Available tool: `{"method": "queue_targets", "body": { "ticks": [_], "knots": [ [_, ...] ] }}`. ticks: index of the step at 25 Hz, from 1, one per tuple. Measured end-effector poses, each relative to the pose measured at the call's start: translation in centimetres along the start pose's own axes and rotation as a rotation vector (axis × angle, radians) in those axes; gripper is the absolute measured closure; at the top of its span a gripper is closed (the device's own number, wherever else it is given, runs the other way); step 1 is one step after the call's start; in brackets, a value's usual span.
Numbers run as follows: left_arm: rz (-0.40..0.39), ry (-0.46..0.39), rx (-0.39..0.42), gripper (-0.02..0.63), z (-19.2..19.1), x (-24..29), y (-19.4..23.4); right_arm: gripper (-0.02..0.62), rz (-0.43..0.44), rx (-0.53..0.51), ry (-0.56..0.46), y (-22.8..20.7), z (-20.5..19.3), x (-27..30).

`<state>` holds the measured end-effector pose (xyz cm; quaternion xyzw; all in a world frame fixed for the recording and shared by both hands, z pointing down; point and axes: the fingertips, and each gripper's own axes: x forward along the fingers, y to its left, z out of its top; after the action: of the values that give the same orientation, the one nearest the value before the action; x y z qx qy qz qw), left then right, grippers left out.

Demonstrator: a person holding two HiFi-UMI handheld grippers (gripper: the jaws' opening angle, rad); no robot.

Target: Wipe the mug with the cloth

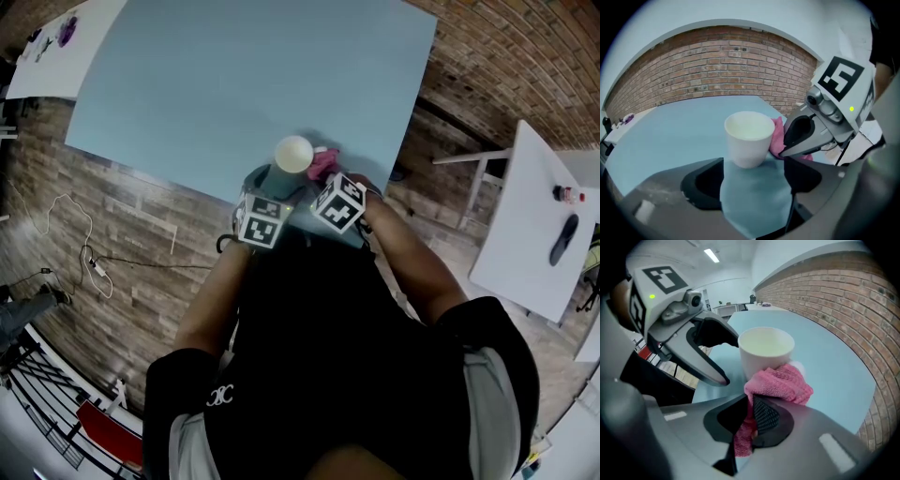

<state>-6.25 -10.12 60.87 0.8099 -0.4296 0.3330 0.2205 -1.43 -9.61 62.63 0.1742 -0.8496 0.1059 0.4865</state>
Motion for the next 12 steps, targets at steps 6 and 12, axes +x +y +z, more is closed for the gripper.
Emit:
{"method": "queue_targets", "body": {
  "ticks": [6,12],
  "knots": [
    [-0.179,-0.042,0.290,0.158,3.1,0.0,1.5,0.555,0.004,-0.006,-0.004,0.2,-0.1,0.0],
    [-0.382,0.145,0.550,0.125,2.5,1.7,0.9,0.555,-0.003,-0.001,0.016,0.2,-0.4,0.4]
  ]
}}
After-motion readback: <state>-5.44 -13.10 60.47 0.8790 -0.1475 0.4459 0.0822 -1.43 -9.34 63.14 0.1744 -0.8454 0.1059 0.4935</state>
